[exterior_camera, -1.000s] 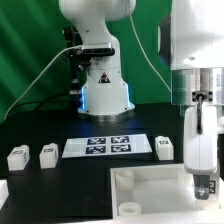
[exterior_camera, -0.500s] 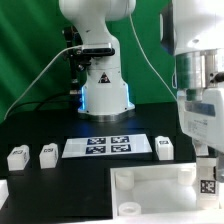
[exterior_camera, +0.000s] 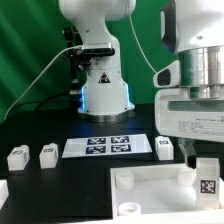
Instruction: Assemble one leg
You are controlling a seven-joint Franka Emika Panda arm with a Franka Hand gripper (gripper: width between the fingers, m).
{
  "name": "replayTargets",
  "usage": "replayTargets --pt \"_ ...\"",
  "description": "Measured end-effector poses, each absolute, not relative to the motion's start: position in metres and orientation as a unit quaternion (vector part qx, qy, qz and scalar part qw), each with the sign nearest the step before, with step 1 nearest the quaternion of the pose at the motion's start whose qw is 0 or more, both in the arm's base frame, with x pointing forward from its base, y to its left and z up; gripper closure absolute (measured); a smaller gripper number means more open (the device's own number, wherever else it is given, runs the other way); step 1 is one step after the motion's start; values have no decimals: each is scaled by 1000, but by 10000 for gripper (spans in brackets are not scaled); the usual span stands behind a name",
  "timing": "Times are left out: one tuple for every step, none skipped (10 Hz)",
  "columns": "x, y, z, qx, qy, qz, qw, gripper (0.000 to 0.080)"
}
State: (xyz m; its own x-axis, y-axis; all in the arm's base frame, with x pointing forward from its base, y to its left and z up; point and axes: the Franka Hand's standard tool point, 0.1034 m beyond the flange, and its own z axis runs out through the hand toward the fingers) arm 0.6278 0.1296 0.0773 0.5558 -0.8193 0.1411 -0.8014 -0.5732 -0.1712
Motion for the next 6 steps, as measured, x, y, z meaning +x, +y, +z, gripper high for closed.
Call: replayTargets --pt "628 129 77 -890 442 -104 41 151" --pt "628 129 77 -889 444 -103 41 151" --pt "629 130 78 -893 436 -102 40 151" --pt "633 129 81 -900 420 -106 41 151" --pt "635 127 83 -903 415 -108 41 151" --pt "635 127 82 -902 415 -108 41 151"
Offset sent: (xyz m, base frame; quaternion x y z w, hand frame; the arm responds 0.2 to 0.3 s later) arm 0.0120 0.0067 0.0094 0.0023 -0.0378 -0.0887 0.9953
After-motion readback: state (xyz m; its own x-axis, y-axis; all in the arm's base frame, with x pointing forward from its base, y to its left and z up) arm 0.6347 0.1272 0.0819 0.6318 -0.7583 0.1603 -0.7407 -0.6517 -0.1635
